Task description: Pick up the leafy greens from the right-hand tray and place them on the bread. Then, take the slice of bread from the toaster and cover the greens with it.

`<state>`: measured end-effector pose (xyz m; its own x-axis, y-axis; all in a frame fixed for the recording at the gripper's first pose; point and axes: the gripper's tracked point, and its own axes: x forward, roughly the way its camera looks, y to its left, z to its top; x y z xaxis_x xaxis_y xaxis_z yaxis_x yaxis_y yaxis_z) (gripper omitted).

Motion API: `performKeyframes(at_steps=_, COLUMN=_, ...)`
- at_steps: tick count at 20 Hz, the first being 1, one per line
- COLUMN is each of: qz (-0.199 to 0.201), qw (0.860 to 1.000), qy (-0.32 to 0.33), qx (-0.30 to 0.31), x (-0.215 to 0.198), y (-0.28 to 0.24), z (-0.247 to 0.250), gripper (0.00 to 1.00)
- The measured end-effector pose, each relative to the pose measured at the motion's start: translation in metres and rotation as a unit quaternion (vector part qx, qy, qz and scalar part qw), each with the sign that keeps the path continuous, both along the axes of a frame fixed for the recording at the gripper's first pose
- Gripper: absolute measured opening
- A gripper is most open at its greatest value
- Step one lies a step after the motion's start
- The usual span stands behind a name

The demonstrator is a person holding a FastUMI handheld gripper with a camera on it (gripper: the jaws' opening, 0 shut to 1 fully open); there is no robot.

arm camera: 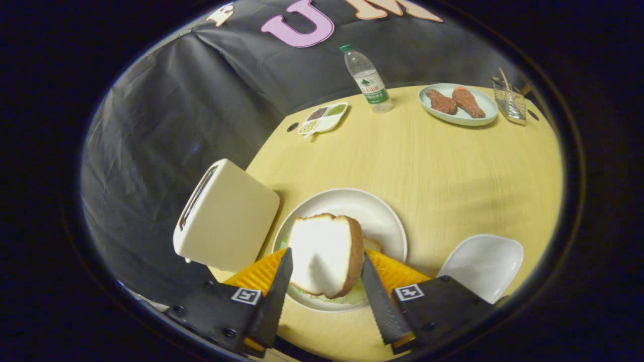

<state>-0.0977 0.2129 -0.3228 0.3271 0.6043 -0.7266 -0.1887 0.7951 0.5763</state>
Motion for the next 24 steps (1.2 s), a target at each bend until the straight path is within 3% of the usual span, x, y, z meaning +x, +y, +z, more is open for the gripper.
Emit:
performKeyframes(at_steps=6, qz=0.002, qw=1.0, qy=-0.015, qx=-0.014, x=-0.002, y=-0.013, z=0.003, gripper=1.0)
performKeyframes(at_steps=12, qz=-0.003, qw=0.997, qy=-0.073, qx=-0.022, x=0.006, y=-0.033, z=0.037, gripper=1.0)
performKeyframes(at_steps=16, qz=-0.029, qw=0.99, qy=-0.135, qx=-0.017, x=0.022, y=-0.053, z=0.081, gripper=1.0)
performKeyframes(at_steps=21, qz=-0.067, qw=0.97, qy=-0.227, qx=-0.049, x=0.046, y=-0.094, z=0.137, gripper=1.0)
performKeyframes(at_steps=24, qz=-0.088, qw=0.952, qy=-0.284, qx=-0.08, x=0.058, y=-0.118, z=0.171, gripper=1.0)
